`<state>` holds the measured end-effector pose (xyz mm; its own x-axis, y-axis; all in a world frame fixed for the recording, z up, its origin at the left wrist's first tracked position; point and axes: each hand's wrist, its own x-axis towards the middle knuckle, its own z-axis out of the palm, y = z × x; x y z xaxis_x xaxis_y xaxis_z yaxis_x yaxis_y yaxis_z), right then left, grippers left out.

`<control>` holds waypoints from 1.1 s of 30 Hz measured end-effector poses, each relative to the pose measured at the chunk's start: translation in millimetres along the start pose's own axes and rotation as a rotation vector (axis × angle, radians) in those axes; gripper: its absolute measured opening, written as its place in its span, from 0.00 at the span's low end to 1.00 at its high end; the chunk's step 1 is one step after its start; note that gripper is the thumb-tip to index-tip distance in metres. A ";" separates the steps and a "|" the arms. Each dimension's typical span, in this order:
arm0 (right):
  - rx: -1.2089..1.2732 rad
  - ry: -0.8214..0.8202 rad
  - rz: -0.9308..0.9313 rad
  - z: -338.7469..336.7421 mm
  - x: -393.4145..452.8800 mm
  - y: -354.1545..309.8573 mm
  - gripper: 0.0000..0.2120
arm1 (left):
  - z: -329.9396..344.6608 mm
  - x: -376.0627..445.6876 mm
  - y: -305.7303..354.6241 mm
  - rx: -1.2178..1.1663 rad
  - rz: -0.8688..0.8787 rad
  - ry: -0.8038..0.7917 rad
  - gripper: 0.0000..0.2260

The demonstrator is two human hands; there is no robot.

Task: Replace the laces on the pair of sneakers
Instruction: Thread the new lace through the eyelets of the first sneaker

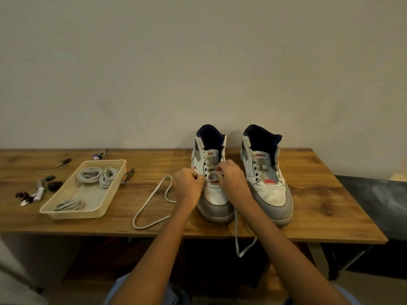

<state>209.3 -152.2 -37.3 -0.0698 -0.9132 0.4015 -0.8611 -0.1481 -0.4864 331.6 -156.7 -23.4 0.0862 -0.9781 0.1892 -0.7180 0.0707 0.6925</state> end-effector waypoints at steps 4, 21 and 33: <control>-0.003 -0.008 0.008 0.8 0.3 -0.7 0.09 | -5.5 -4.7 -7.7 -0.033 0.028 0.011 0.07; 0.026 0.094 -0.048 2.5 -4.3 -3.3 0.08 | 7.2 -12.7 5.9 -0.178 -0.007 0.108 0.09; 0.054 -0.006 -0.021 0.1 -2.0 -4.9 0.07 | 7.3 -14.3 2.8 -0.198 -0.037 0.138 0.08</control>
<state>213.7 -149.6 -35.9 -0.0486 -0.9121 0.4072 -0.8339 -0.1873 -0.5191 323.3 -144.0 -29.3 0.2135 -0.9457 0.2450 -0.5645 0.0852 0.8210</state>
